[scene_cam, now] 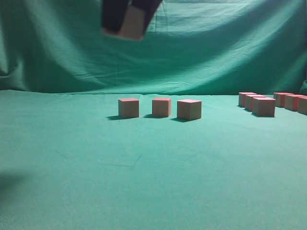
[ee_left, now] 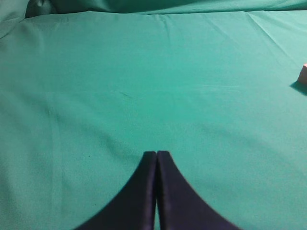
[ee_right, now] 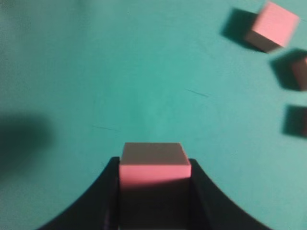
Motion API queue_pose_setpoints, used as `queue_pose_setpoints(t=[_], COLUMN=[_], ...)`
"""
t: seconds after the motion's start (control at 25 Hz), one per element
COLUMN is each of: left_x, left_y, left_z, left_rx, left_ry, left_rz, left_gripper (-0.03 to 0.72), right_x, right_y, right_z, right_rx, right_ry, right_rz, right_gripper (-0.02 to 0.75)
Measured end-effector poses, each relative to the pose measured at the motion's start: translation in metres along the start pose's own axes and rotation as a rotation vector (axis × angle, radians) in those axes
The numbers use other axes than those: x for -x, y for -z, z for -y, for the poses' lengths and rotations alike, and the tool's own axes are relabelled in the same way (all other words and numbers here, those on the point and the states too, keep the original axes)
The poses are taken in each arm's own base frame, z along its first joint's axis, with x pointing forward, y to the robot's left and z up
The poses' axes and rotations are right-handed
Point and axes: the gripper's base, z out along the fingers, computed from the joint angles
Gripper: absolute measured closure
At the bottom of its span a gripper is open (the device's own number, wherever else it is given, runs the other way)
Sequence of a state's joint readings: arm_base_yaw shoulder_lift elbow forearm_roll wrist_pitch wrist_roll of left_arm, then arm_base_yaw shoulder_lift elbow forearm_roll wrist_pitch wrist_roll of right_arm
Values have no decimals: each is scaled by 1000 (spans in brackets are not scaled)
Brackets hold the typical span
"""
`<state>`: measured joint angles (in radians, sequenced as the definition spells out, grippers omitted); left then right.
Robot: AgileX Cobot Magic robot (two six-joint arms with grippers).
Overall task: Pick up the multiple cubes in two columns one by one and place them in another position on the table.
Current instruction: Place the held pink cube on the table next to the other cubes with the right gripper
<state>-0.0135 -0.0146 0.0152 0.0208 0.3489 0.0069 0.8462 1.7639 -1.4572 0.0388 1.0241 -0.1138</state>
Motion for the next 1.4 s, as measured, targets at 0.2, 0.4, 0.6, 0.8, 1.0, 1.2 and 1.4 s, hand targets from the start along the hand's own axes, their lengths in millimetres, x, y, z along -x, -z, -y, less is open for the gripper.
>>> queue_pose_setpoints(t=[0.2,0.4,0.6,0.8,1.0,1.2,1.4], left_x=[0,0,0,0,0,0,0], left_y=[0,0,0,0,0,0,0], left_z=[0,0,0,0,0,0,0], left_rx=[0,0,0,0,0,0,0], left_ry=[0,0,0,0,0,0,0], left_rz=[0,0,0,0,0,0,0], left_gripper=[688,688,688,688,688,688,688], right_x=[31,58,75,75,74,74,76], right_y=[-27,-51,-74,-98,-112,-116,-115], right_z=[-8,-4,5,19,20,23,26], right_rx=[7,-27,-118,-256,-274,-277,-285], right_ry=[41,-185,-306,-441,-568,-662,-714], right_rz=[-28,-9,9,-17,-24,-1,31], right_gripper=[479,479,479,479,479,479,479])
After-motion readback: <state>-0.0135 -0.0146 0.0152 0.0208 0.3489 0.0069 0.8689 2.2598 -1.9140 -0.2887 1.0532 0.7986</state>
